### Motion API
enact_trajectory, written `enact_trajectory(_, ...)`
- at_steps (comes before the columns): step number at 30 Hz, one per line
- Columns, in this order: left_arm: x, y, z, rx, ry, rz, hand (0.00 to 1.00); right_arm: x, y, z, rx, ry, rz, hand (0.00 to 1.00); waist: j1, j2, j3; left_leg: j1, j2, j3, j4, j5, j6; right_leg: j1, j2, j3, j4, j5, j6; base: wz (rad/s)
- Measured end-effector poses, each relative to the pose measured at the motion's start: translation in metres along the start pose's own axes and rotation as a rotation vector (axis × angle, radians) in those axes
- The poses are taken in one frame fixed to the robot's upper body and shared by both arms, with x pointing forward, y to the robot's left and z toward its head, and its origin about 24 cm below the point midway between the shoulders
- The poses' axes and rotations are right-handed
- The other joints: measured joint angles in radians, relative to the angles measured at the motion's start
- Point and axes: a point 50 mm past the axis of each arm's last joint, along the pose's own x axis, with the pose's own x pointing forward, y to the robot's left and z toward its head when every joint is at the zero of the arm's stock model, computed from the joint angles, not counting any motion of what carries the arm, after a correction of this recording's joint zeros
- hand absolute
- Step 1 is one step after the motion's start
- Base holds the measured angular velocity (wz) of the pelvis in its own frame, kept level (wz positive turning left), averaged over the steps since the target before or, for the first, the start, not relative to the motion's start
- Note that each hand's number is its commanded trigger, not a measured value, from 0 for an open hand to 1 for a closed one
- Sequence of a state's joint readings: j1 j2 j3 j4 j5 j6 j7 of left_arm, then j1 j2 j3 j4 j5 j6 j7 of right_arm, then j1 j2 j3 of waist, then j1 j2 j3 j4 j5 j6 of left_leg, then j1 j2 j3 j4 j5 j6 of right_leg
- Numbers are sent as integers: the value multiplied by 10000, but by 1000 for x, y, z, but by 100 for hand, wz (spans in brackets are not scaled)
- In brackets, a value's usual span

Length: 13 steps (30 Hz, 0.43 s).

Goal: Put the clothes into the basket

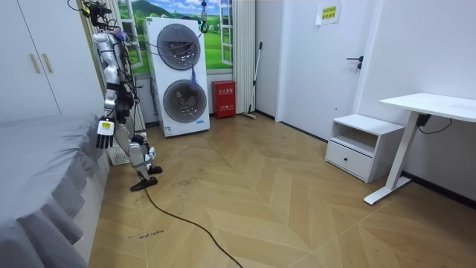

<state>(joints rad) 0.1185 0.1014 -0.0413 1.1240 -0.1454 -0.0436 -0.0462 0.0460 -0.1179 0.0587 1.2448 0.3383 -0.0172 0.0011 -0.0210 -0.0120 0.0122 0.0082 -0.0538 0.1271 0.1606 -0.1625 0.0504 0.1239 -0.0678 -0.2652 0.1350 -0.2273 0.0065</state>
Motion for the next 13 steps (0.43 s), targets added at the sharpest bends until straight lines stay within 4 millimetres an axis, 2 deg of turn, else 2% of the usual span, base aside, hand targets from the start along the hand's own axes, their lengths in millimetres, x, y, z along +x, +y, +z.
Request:
enact_trajectory(2,0,0,-1,-52,24,24,0,0,0,0,-162,73,32,0,-6,-30,-17,-46,-114,-100,13,2,4,25,-8,-139,9,-15,26,17)
enact_trajectory(8,-1,3,-3,-185,43,150,0,0,2,-4,-427,420,195,0,24,-122,-75,-17,-122,-256,24,-36,66,150,-44,-373,60,-29,53,14)
enact_trajectory(13,-1,3,-4,-226,58,198,0,0,2,-6,-455,463,182,0,32,-120,-67,19,-109,-417,29,-69,111,212,-35,-426,189,-27,56,8)
